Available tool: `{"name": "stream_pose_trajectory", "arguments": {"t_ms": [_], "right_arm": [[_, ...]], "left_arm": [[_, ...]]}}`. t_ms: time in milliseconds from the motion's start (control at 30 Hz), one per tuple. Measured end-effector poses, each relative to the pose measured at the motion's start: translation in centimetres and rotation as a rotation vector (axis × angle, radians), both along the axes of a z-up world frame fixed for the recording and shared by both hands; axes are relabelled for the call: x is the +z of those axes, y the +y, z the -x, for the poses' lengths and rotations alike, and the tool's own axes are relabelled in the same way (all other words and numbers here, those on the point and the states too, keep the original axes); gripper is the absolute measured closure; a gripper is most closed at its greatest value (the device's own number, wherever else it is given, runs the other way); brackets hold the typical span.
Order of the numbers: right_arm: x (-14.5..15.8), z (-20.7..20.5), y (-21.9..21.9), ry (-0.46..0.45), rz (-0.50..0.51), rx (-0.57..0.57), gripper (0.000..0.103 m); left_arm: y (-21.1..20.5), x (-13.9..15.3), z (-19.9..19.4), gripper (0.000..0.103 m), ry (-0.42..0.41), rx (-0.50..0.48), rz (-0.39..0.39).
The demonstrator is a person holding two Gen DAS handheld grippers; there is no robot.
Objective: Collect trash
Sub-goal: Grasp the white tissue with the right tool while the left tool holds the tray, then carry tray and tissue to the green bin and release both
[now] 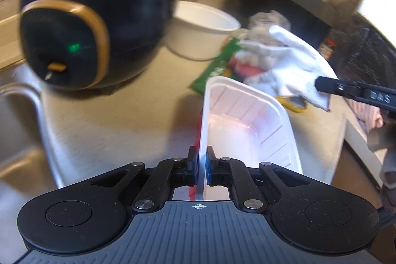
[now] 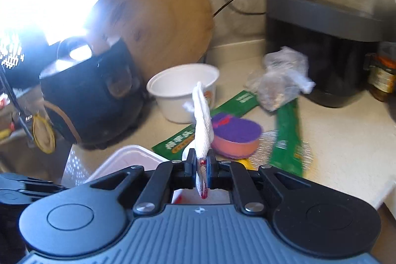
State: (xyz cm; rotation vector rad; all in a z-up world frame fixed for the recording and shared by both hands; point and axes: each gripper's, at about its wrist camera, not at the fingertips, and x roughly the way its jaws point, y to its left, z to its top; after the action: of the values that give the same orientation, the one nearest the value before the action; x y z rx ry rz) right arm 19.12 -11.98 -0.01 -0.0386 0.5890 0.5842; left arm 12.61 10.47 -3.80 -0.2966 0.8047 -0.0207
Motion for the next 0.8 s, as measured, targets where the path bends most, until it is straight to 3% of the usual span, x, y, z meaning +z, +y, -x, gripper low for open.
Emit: {"name": "stream_pose_trajectory", "arguments": {"t_ms": [367, 600, 800], "right_arm": [[0.9, 5.4, -7.6, -0.032, -0.013, -0.218, 0.096], [-1.8, 7.8, -12.9, 0.035, 0.014, -0.42, 0.096], [-6.0, 10.7, -17.8, 0.148, 0.029, -0.606, 0.096]], "left_arm": [[-6.7, 0.9, -2.9, 0.093, -0.04, -0.291, 0.017], [-13.1, -0.5, -3.3, 0.093, -0.006, -0.526, 0.006], [-18.9, -2.2, -3.4, 0.092, 0.039, -0.716, -0.003]]}}
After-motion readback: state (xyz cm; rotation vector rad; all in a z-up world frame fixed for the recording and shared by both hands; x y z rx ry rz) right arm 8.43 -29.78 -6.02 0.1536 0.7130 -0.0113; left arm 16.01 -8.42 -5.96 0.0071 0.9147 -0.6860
